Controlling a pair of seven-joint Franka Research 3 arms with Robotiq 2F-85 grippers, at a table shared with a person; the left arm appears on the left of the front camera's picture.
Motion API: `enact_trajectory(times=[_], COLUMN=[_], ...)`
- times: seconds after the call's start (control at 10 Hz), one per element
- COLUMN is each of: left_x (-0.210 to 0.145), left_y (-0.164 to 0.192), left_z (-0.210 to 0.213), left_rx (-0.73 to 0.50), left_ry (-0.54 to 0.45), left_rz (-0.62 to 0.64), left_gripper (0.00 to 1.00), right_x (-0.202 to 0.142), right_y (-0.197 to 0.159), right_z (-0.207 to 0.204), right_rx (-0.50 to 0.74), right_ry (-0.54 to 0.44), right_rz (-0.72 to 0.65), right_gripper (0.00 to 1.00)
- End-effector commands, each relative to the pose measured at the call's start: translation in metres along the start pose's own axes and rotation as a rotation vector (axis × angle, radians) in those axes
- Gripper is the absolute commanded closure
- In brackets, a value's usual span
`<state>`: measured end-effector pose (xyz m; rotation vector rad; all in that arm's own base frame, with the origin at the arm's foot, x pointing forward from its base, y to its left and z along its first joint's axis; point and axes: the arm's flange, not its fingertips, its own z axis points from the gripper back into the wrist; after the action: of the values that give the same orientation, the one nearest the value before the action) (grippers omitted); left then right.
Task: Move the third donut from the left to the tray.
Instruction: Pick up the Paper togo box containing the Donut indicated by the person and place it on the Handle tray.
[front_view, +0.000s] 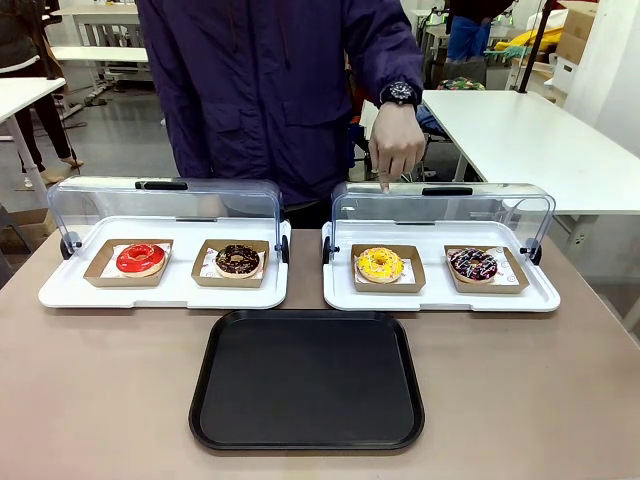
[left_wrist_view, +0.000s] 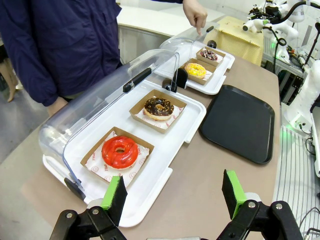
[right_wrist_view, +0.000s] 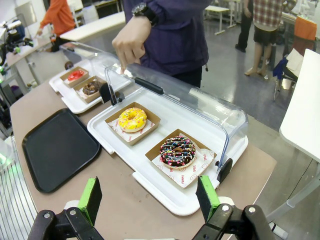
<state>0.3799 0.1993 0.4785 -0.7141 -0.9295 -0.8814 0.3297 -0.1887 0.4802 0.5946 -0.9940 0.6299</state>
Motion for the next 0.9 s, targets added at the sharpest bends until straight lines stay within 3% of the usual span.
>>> enact_trajectory(times=[0.0, 0.8], left_x=[0.0020, 0.0020], left_y=[0.0009, 0.0009], left_z=[0.0015, 0.0015], left_rx=[-0.008, -0.008], left_ry=[-0.008, -0.008], left_rz=[-0.010, -0.010], left_gripper=[0.00, 0.00], right_x=[0.0021, 0.0000], right_y=[-0.0035, 0.0000], right_z=[-0.0011, 0.0000], right_rx=[0.001, 0.000], right_ry=[-0.027, 0.000], right_rz=[0.022, 0.000], right_gripper=[0.00, 0.00])
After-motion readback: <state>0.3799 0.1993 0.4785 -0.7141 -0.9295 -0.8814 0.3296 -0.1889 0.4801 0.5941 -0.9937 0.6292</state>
